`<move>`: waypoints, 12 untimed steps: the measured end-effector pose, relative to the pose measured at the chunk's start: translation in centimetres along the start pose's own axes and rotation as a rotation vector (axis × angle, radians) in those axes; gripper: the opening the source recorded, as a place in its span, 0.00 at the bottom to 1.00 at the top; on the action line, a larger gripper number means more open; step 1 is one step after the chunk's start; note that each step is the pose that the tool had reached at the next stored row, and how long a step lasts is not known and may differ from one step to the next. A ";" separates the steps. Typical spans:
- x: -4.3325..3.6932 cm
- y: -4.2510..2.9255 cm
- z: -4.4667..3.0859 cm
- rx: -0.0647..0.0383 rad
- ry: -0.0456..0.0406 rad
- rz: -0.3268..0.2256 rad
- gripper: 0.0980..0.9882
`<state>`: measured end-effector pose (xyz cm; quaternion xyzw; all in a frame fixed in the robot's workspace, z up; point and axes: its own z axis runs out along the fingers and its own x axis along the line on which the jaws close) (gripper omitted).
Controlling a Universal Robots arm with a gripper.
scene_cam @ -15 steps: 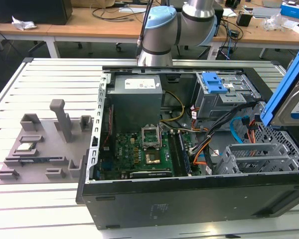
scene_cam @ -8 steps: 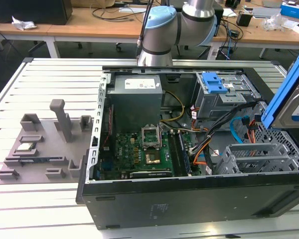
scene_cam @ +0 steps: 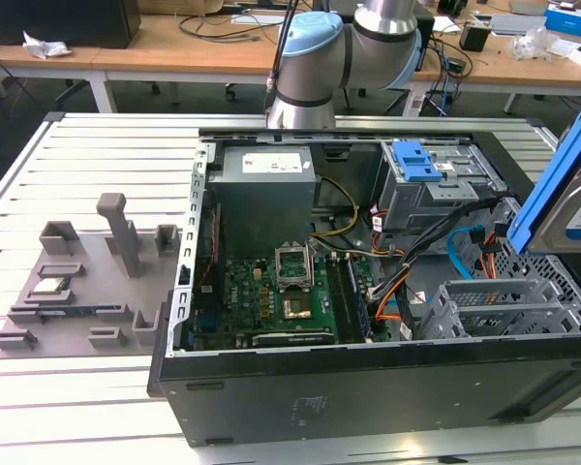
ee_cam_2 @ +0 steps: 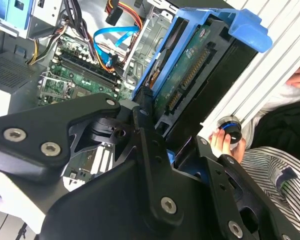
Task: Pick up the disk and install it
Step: 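Pick up the disk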
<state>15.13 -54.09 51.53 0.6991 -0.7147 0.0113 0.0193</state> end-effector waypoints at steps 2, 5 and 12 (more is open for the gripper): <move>-0.01 -0.01 0.10 0.000 0.0003 0.000 0.30; -0.02 -0.03 0.29 0.000 0.0004 0.000 0.30; -0.03 -0.07 0.67 0.000 0.0021 0.000 0.30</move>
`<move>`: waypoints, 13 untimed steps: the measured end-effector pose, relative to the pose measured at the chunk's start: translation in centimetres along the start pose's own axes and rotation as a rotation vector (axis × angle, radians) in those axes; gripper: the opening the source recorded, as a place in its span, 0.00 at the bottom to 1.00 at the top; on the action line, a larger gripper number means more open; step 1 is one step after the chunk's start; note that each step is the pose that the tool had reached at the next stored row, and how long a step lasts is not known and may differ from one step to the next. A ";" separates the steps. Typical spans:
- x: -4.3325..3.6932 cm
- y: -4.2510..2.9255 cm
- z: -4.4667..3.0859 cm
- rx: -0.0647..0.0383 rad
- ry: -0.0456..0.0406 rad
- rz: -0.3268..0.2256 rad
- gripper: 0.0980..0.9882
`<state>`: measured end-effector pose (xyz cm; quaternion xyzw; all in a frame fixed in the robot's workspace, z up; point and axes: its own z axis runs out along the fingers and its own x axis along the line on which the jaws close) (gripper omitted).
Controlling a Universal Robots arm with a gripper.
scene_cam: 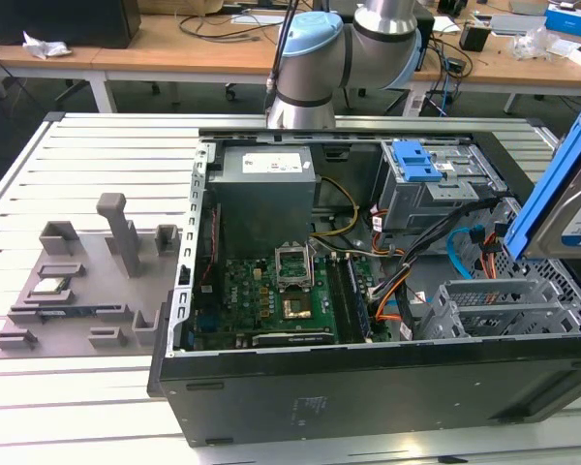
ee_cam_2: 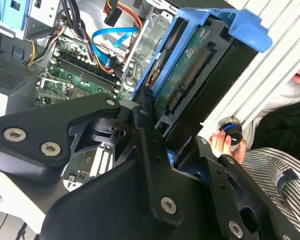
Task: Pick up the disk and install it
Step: 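Pick up the disk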
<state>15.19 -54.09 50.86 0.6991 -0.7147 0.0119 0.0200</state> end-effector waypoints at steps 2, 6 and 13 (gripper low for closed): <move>0.00 0.00 0.16 0.000 0.0005 0.000 0.30; -0.02 -0.02 0.56 0.000 0.0009 0.000 0.30; -0.07 0.26 1.39 0.000 0.0010 0.000 0.30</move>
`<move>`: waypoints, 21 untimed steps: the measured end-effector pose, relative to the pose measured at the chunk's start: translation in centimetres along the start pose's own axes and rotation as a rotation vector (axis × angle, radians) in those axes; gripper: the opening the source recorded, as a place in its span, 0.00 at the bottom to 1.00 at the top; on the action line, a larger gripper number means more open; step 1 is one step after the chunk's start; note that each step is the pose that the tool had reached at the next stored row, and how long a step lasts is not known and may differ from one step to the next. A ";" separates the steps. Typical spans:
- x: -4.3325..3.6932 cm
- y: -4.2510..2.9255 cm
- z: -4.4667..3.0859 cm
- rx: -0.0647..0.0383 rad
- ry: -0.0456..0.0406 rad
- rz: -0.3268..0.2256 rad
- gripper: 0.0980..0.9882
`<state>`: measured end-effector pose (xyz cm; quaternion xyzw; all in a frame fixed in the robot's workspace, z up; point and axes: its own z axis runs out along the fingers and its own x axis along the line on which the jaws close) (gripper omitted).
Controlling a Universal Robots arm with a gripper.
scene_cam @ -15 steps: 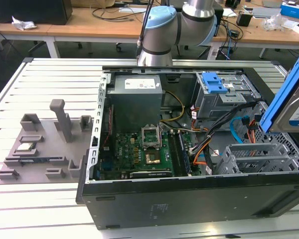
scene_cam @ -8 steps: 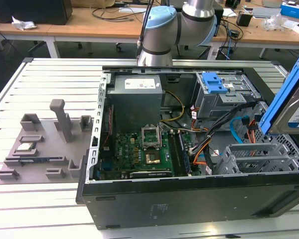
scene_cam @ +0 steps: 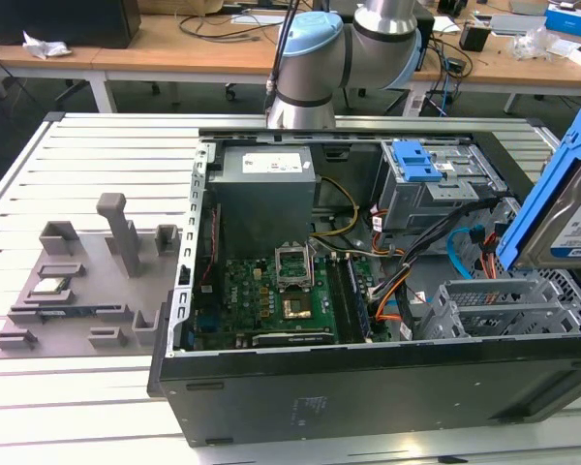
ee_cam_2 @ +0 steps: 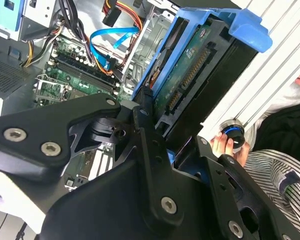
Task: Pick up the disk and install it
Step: 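Pick up the disk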
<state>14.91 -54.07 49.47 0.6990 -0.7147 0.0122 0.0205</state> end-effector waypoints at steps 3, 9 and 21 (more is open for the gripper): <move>-0.02 0.46 0.07 0.000 -0.0001 0.000 0.30; -0.12 0.96 0.54 0.000 0.0013 0.000 0.30; -0.24 0.94 3.21 0.000 0.0020 0.000 0.30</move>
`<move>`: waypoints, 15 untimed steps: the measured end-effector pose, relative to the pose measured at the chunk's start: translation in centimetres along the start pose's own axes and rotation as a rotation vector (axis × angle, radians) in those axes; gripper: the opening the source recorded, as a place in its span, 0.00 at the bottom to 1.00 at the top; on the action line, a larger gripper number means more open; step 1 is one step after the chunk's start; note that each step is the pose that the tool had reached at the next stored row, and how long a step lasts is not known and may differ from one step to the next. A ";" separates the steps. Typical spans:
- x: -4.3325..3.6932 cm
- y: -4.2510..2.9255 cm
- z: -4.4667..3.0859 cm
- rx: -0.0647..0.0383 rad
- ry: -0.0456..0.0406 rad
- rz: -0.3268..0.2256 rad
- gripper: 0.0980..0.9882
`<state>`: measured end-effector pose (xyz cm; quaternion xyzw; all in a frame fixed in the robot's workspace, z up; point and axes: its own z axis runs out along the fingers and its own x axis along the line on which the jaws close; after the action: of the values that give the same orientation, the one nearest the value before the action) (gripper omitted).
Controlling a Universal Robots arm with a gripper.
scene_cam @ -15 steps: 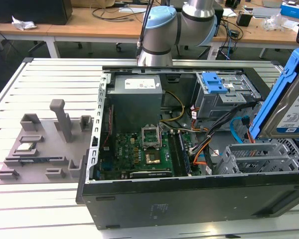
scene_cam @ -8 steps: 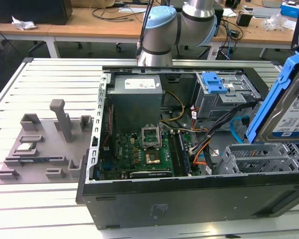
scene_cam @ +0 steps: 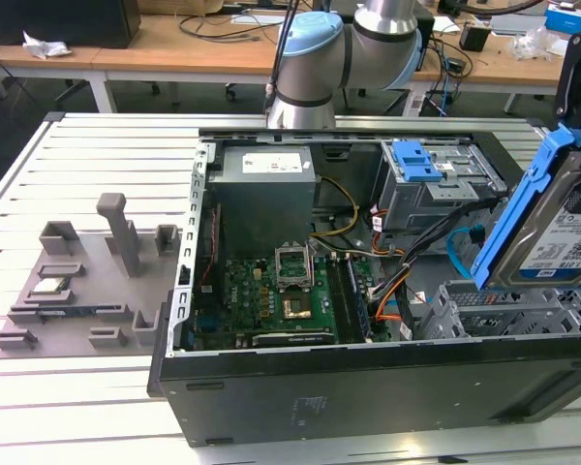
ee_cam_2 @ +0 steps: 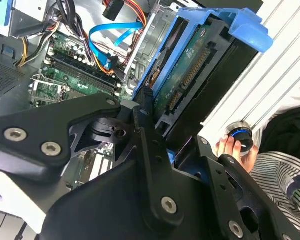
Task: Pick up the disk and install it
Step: 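Pick up the disk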
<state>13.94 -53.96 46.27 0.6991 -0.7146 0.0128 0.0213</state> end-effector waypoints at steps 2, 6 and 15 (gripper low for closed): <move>-0.02 0.00 0.50 0.000 0.0000 0.000 0.30; -0.28 0.33 0.74 0.000 0.0000 0.000 0.30; -0.53 0.76 1.82 0.000 -0.0001 0.000 0.30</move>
<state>13.18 -53.50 44.43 0.6991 -0.7146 0.0128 0.0213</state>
